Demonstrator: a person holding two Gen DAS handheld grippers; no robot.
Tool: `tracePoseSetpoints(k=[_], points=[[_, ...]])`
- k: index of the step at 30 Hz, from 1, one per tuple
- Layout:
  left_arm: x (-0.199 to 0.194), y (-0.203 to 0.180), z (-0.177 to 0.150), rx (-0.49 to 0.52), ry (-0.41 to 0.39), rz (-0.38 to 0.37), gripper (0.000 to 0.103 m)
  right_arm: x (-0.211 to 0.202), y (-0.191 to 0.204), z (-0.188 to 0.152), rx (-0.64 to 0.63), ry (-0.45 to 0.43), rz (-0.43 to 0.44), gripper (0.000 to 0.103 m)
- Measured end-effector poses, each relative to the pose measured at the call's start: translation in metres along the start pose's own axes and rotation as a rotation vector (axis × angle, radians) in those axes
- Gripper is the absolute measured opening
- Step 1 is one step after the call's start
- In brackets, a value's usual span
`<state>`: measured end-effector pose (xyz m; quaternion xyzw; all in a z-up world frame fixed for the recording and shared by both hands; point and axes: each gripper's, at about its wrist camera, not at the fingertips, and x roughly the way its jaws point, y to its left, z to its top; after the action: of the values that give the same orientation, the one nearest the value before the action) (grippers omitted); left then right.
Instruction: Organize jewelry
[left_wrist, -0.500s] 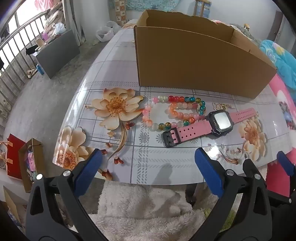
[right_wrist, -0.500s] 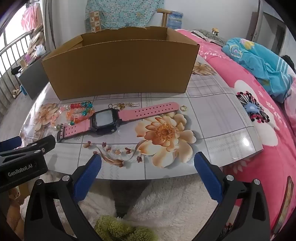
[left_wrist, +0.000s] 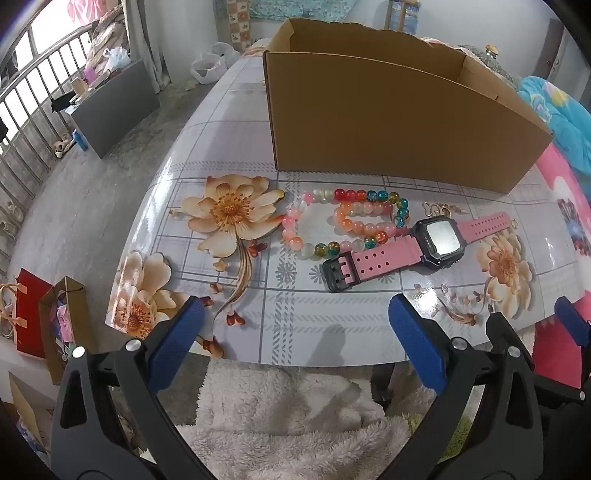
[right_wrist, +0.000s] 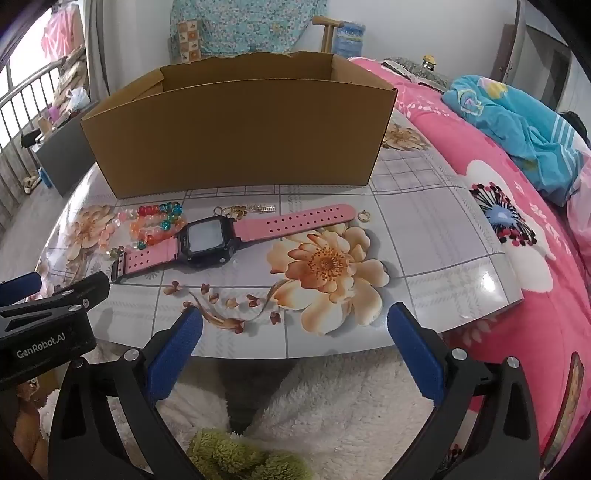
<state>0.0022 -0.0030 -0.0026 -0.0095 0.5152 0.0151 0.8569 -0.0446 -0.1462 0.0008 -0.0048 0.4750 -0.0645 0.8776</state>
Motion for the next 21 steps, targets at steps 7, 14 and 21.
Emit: tracePoseSetpoints(k=[7, 14, 21], points=[[-0.009, -0.0026, -0.003, 0.005, -0.005, 0.004, 0.096, 0.0012, 0.0021, 0.0026, -0.007, 0.01, 0.003, 0.098], [-0.0077, -0.0025, -0.0028, 0.007, 0.0, 0.002, 0.096, 0.0038, 0.0016, 0.0019, -0.006, 0.015, 0.009, 0.098], [-0.0067, -0.0022, -0.0029, 0.007, 0.001, 0.003, 0.096, 0.0059, 0.0013, 0.0023, -0.004, 0.021, 0.01, 0.098]])
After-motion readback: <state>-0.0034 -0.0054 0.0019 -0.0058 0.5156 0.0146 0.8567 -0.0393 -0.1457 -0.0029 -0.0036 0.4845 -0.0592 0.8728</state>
